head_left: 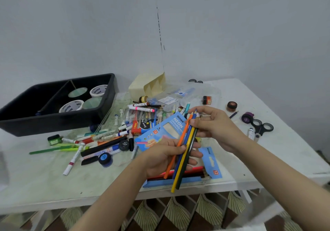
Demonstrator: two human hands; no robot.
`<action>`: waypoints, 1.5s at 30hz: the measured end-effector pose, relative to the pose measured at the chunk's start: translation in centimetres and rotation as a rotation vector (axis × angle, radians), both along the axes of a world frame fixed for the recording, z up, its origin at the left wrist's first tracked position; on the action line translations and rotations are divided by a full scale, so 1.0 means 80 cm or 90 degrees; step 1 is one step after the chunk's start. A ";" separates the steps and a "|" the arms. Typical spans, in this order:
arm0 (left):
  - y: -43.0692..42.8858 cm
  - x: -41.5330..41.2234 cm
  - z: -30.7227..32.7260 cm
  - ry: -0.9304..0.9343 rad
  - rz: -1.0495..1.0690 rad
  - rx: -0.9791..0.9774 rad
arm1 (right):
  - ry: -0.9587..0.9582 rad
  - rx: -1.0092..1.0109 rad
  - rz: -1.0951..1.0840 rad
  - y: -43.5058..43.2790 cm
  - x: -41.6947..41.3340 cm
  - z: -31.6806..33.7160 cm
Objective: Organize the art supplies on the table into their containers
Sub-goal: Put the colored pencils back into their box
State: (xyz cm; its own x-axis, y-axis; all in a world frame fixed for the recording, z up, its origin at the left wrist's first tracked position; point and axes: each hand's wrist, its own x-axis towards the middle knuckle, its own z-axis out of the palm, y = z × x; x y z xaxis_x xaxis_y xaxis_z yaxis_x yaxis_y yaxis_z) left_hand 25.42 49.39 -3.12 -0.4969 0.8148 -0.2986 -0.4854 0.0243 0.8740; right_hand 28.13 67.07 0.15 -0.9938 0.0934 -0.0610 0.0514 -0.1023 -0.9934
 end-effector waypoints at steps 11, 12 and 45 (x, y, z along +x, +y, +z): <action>-0.059 0.008 -0.034 0.421 0.287 -0.181 | -0.025 -0.099 -0.227 -0.005 0.019 -0.017; -0.069 0.011 -0.040 0.505 0.300 -0.206 | -0.026 -0.104 -0.257 -0.005 0.022 -0.023; -0.134 0.048 -0.101 0.938 0.168 -0.339 | 0.047 0.376 -0.335 -0.084 0.067 -0.094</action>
